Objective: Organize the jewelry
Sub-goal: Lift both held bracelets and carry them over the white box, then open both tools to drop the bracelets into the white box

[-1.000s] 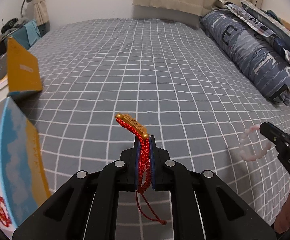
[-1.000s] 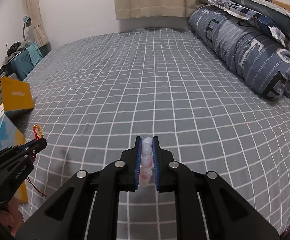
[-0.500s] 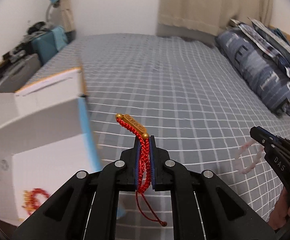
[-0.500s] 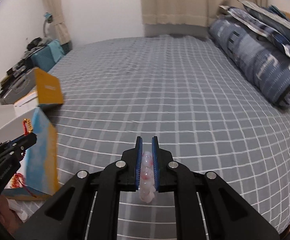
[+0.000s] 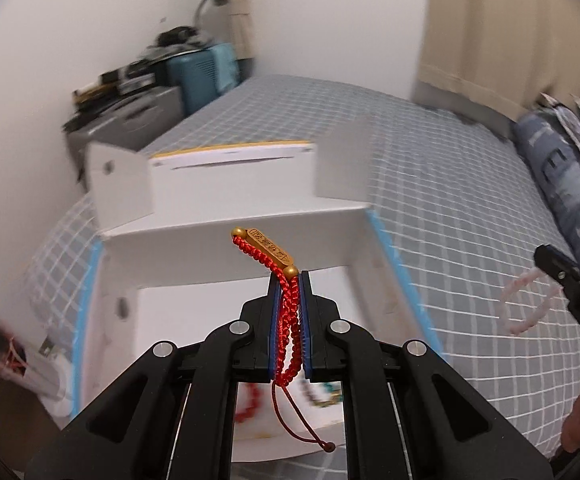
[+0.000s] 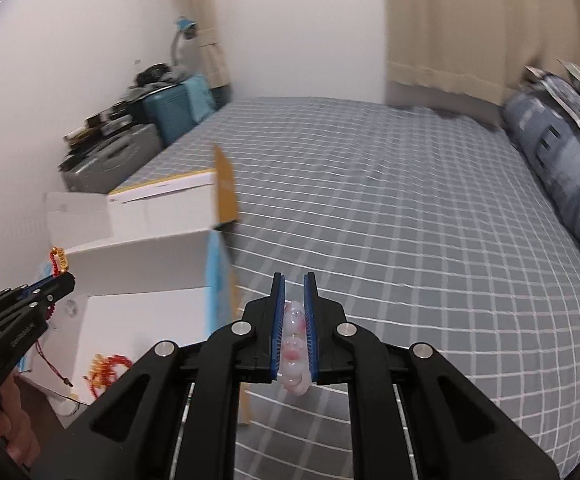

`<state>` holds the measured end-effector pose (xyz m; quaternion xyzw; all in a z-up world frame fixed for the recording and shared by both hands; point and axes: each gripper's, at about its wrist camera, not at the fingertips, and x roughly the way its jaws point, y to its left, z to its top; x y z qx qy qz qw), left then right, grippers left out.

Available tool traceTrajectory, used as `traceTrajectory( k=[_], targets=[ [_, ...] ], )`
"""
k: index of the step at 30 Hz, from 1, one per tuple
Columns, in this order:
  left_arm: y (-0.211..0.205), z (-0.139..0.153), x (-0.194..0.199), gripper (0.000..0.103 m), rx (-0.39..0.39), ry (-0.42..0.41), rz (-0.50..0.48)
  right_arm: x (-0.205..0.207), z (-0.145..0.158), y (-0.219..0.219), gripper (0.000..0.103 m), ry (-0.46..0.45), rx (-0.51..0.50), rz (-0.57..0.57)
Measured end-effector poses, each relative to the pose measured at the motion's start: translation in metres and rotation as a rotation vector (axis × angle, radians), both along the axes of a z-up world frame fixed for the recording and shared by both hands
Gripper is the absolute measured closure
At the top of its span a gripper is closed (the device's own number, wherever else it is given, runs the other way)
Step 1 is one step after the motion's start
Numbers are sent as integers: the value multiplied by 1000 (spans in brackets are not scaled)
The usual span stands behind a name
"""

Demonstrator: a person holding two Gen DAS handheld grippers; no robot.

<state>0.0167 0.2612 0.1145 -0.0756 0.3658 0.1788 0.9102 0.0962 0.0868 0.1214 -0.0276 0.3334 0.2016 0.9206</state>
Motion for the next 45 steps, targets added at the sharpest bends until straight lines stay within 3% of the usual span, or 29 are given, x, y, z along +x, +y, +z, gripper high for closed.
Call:
traceTrajectory(
  k=[8, 15, 23, 31, 35, 36, 39, 40, 41, 45],
  targets=[
    [57, -21, -22, 95, -24, 52, 88, -22, -7, 77, 94, 1, -24, 126],
    [87, -68, -22, 95, -77, 141, 124, -18, -56, 128, 94, 99, -63, 179],
    [110, -108, -22, 95, -119, 216, 129, -8, -102, 148, 94, 203, -119, 176],
    [109, -109, -20, 91, -111, 222, 117, -4, -114, 154, 93, 237, -139, 167],
    [106, -103, -23, 87, -105, 194, 118, -6, -108, 153, 91, 207, -128, 167],
    [105, -99, -26, 81, -95, 184, 123, -7, -105, 151, 86, 197, -124, 165],
    [97, -86, -33, 62, -64, 151, 125, -14, -94, 144, 54, 152, -102, 156],
    [94, -80, -36, 53, -54, 134, 122, -19, -87, 139, 49, 126, -90, 151],
    [89, -72, -41, 49, -37, 109, 119, -22, -83, 136, 47, 112, -84, 148],
    [71, -49, -61, 33, 5, 40, 107, -40, -64, 120, 22, 41, -59, 149]
  ],
)
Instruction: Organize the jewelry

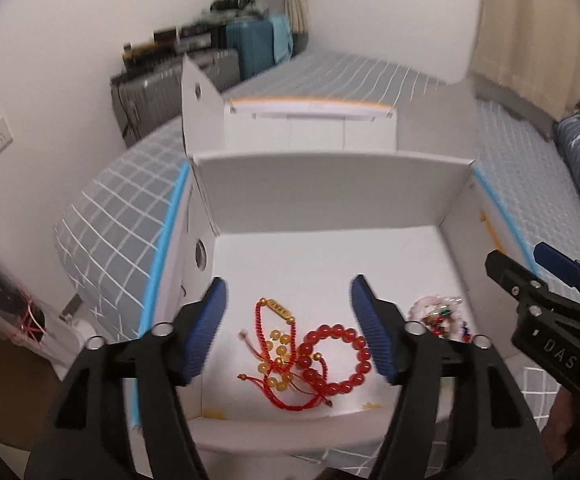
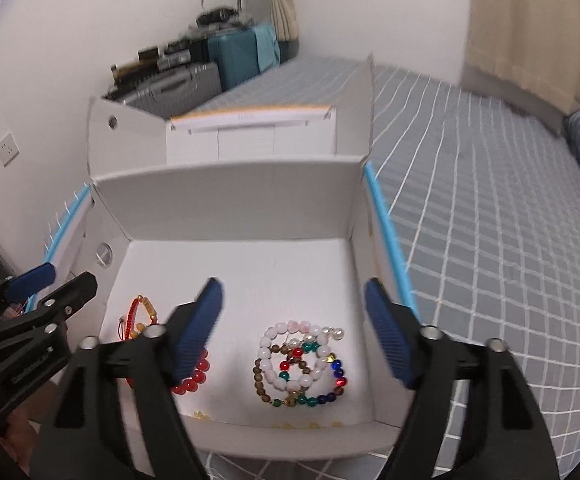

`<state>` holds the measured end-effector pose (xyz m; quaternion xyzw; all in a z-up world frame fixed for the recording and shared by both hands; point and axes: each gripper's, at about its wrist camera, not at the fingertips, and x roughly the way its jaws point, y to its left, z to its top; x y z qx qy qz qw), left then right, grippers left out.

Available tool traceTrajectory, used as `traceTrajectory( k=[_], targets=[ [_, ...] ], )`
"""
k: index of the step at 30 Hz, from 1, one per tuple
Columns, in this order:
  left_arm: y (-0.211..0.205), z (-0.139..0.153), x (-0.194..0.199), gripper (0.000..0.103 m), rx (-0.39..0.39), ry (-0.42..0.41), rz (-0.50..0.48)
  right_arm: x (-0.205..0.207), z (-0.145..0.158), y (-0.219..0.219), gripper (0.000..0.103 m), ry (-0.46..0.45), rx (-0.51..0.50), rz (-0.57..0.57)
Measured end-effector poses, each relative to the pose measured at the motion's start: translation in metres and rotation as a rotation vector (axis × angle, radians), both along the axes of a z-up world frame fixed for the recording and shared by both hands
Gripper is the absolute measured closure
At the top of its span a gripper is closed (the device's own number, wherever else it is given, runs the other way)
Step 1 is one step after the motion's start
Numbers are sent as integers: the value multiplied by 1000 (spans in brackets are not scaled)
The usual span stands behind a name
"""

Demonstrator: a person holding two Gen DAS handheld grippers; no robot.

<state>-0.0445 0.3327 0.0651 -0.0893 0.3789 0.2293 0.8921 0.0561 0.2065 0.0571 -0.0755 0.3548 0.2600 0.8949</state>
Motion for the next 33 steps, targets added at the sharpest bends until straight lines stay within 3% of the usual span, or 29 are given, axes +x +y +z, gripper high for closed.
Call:
traceTrajectory(
  k=[4, 10, 21, 33],
  targets=[
    [-16, 11, -23, 20, 25, -41, -14, -20, 15, -17, 9, -52, 30, 3],
    [-30, 9, -56, 6, 43, -93, -14, -49, 15, -41, 8, -60, 67, -8],
    [-36, -33, -88, 6, -23, -67, -12, -83, -26, -49, 8, -38, 38, -15],
    [-35, -36, -98, 6, -12, -65, -1, -94, -29, -45, 8, -43, 26, -22]
  ],
)
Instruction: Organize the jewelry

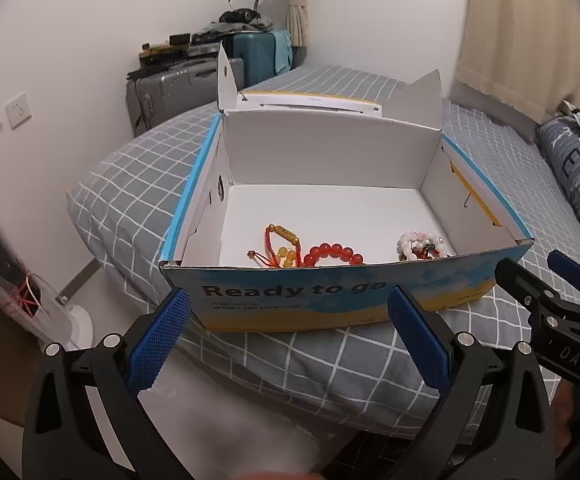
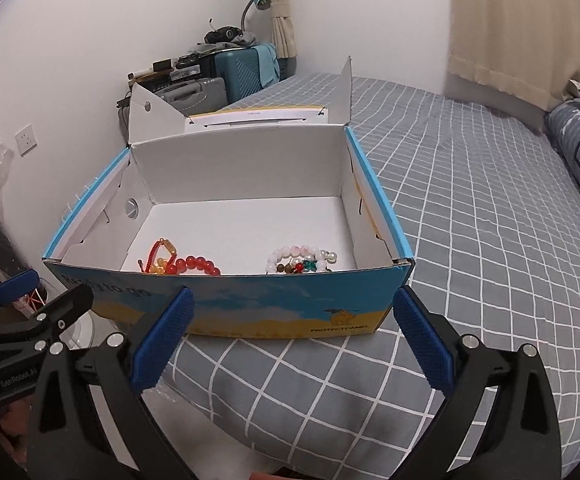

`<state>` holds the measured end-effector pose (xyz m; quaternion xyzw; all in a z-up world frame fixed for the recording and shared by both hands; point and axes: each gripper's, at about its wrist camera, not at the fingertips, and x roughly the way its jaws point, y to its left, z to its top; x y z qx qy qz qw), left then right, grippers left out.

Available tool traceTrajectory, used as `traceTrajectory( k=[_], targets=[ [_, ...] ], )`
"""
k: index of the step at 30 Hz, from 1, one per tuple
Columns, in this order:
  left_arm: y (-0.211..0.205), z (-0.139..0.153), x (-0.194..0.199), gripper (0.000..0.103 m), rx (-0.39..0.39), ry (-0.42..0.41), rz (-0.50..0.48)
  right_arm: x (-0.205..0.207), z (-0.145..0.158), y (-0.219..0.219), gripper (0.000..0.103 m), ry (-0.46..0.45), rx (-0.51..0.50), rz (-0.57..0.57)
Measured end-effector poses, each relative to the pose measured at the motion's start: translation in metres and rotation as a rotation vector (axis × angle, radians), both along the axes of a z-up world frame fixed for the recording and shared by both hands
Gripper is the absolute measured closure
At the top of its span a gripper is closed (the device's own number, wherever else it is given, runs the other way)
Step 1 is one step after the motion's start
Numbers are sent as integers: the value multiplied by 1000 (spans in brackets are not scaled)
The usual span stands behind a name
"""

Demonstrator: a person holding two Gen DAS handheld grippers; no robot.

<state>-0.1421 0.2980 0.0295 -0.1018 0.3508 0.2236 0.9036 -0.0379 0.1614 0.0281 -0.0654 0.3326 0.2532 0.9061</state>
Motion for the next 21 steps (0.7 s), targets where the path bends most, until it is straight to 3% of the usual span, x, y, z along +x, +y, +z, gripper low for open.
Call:
traceTrajectory(
  k=[21],
  targets=[
    [-6, 2, 10, 6, 60, 3, 20, 7, -2, -3, 8, 6, -11, -7]
  ],
)
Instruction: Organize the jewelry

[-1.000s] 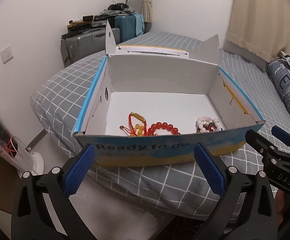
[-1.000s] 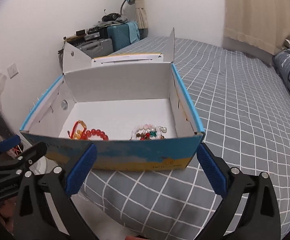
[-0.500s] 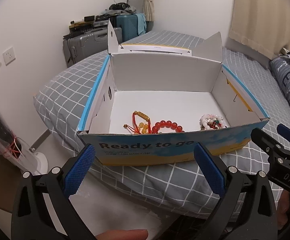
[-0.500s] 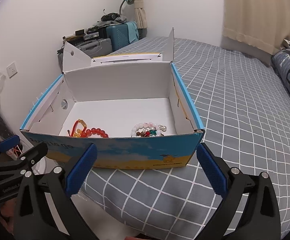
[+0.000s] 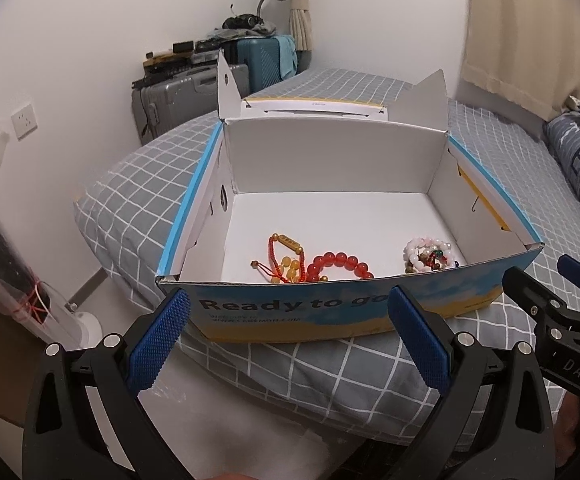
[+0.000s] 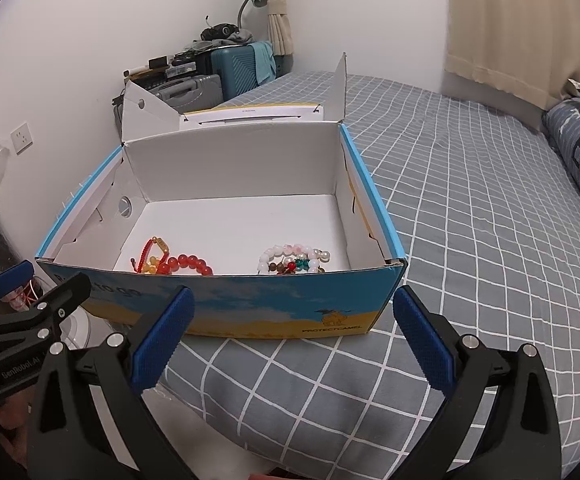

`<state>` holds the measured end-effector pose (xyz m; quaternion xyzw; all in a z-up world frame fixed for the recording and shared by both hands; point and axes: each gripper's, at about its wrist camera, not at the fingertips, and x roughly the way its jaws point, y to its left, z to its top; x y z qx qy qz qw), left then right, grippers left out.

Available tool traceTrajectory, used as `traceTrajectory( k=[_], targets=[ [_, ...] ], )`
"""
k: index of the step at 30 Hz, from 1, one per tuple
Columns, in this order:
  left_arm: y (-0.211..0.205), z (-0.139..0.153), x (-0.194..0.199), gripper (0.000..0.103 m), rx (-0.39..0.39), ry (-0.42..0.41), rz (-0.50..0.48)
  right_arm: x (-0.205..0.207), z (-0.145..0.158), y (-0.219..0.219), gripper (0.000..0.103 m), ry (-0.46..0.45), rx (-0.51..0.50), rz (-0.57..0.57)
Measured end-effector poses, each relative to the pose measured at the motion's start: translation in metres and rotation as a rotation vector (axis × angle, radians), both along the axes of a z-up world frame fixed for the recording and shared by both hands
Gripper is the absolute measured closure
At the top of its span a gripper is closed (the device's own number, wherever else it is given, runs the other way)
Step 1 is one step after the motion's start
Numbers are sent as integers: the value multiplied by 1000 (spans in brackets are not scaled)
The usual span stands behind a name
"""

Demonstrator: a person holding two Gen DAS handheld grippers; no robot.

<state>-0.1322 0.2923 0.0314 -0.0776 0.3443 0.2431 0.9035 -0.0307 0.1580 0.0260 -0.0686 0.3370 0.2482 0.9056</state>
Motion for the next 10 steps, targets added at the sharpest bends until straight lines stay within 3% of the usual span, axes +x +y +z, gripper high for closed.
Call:
traceTrajectory(
  k=[10],
  targets=[
    [-6, -3, 3, 6, 3, 18, -32, -1, -2, 0, 8, 1, -2, 0]
  ],
)
